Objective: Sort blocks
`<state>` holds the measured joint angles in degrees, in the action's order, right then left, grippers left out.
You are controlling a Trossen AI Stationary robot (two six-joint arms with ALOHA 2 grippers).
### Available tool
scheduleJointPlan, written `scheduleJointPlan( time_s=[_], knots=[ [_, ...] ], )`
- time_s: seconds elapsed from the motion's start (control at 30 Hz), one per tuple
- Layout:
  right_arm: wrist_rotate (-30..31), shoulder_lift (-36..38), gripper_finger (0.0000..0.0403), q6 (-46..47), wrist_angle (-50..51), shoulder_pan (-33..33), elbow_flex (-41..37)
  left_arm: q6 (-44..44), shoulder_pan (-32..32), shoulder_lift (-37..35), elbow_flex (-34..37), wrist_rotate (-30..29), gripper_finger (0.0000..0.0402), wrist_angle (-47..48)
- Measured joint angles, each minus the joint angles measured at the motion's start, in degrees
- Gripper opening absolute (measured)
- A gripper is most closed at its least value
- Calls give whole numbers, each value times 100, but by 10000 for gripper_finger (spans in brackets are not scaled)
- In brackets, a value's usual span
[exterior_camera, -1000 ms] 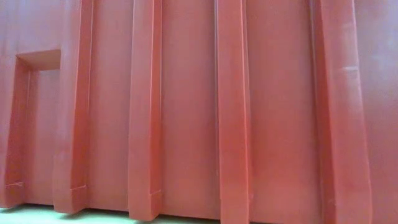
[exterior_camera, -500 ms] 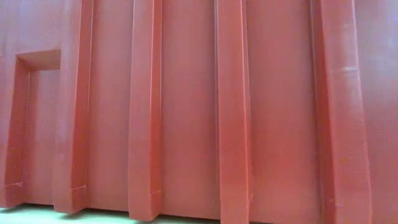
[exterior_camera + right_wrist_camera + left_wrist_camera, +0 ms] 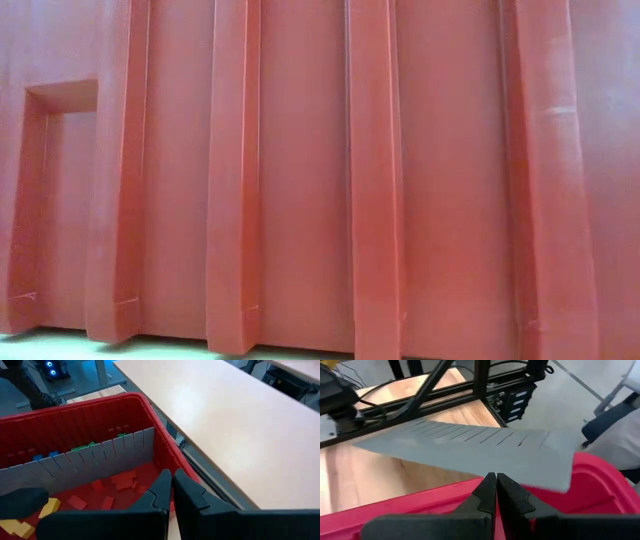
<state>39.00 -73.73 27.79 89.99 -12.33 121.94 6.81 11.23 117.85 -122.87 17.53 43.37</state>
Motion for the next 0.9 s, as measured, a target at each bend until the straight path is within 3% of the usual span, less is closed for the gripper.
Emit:
scheduleJointPlan(
  time_s=[0.27, 0.43, 0.57, 0.77, 0.9],
  knots=[
    [-53, 0, 0, 541, 1, 2, -301, 28, 149, 51, 0, 7, 0, 12],
    [-476, -12, 0, 868, 5, 2, -501, 44, 161, 51, 0, 6, 0, 90],
    [-1345, -26, 0, 974, -1, -1, -682, 44, 161, 51, 0, 6, 0, 196],
    [-3240, -22, 0, 1026, -1, -37, -1192, 98, 159, 48, 0, 0, 0, 370],
    [-3914, -20, 0, 1189, -1, -251, -1802, 277, 159, -38, 2, -318, 0, 585]
  ],
)
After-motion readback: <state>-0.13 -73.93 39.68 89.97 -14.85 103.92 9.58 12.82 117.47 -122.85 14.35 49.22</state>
